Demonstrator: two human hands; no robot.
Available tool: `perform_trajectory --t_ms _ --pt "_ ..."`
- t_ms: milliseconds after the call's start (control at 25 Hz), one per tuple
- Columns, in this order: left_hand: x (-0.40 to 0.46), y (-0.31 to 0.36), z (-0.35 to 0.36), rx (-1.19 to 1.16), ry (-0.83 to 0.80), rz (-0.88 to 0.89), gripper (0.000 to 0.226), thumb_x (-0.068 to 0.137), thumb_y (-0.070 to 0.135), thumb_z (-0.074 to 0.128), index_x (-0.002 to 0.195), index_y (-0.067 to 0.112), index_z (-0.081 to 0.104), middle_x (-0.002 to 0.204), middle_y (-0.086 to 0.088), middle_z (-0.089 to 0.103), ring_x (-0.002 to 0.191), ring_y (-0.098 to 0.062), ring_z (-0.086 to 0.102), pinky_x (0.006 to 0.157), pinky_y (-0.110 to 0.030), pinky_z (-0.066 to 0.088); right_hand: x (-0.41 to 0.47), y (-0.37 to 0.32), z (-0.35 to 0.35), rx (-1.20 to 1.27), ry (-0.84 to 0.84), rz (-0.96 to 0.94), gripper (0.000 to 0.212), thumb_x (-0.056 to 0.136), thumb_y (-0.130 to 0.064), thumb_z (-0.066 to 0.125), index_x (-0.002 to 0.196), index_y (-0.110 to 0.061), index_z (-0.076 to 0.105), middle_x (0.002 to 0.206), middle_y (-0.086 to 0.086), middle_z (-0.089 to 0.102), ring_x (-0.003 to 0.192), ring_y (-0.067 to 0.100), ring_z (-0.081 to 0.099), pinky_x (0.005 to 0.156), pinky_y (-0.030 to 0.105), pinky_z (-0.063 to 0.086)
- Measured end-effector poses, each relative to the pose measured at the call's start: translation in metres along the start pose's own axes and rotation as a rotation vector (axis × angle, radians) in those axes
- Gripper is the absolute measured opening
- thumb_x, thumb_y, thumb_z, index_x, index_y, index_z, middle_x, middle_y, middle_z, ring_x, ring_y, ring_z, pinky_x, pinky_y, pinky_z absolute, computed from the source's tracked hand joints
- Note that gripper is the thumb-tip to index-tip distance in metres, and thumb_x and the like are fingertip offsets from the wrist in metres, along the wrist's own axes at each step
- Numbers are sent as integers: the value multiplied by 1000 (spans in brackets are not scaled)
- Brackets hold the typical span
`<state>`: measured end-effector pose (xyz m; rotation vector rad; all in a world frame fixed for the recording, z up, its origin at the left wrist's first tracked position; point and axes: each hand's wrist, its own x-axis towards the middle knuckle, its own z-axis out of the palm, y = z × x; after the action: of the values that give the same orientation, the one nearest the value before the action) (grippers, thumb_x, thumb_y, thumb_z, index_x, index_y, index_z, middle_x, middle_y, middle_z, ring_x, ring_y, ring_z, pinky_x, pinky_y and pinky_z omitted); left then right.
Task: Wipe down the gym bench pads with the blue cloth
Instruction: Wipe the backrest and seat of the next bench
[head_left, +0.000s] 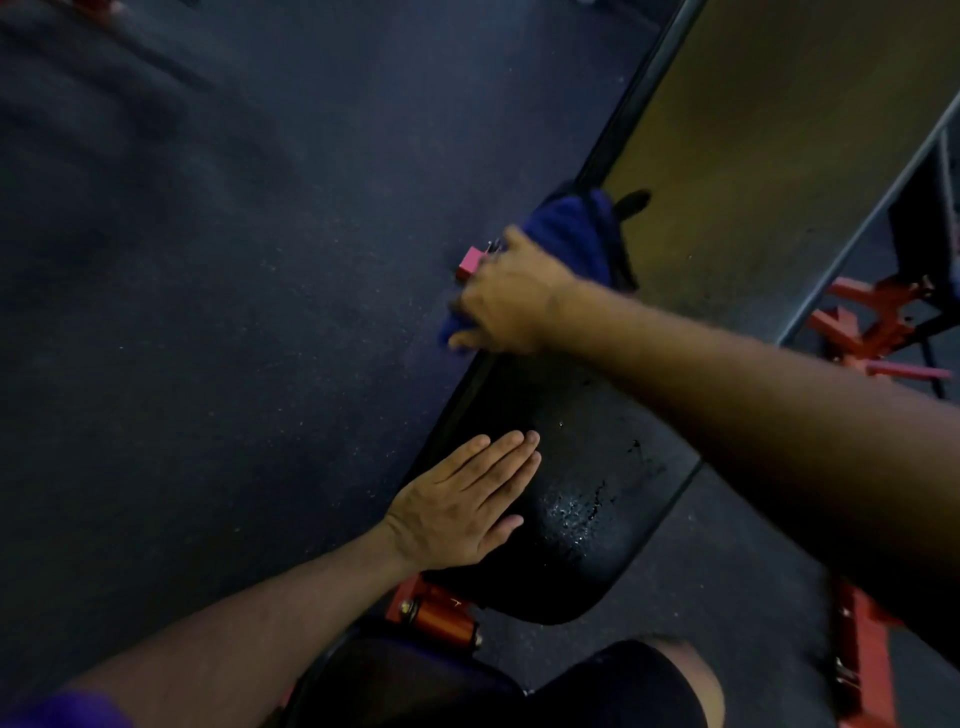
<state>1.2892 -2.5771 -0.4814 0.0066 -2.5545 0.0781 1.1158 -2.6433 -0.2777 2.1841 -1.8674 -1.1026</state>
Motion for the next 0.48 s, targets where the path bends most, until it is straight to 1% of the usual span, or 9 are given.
perform_trajectory --t_ms 80,160,240,320,360,440,480 --pt "0 0 0 5 5 -5 73 104 49 45 159 3 30 168 -16 23 156 -27 23 125 -42 25 0 46 -11 -23 -7 128 57 96 -67 33 125 -25 59 120 6 65 115 25 59 106 51 27" --pt "0 0 0 -2 7 -2 73 104 49 46 159 3 30 168 -16 24 156 -27 23 125 -42 25 0 63 -11 -20 7 199 57 96 -67 33 118 -24 62 113 5 66 110 24 59 104 51 28" --pt "0 -1 0 6 9 2 73 104 49 45 159 3 30 167 -16 24 155 -27 24 125 -42 25 2 40 0 -13 39 202 57 96 -65 32 118 -24 64 112 6 68 113 25 58 107 54 25" --pt "0 -1 0 1 0 -1 72 104 48 45 159 3 31 167 -16 25 155 -27 24 125 -42 24 2 -5 12 0 59 131 56 98 -63 31 120 -23 63 118 6 67 119 26 56 110 57 22" --pt "0 0 0 -10 -6 -7 72 103 48 45 159 4 31 167 -16 25 155 -27 24 126 -42 23 1 -25 15 46 42 95 56 99 -62 31 120 -22 63 119 5 67 120 26 55 109 57 23" --pt "1 0 0 -20 -10 -10 72 102 47 47 158 5 31 166 -17 25 155 -26 24 126 -42 21 1 -53 15 165 41 77 54 100 -61 31 115 -21 62 116 3 69 115 26 58 103 53 28" --pt "2 0 -1 -18 -7 -8 71 101 46 48 155 4 34 164 -16 30 153 -27 27 126 -42 20 0 -63 13 238 108 91 51 100 -61 32 112 -20 62 111 2 70 109 25 60 97 50 32"
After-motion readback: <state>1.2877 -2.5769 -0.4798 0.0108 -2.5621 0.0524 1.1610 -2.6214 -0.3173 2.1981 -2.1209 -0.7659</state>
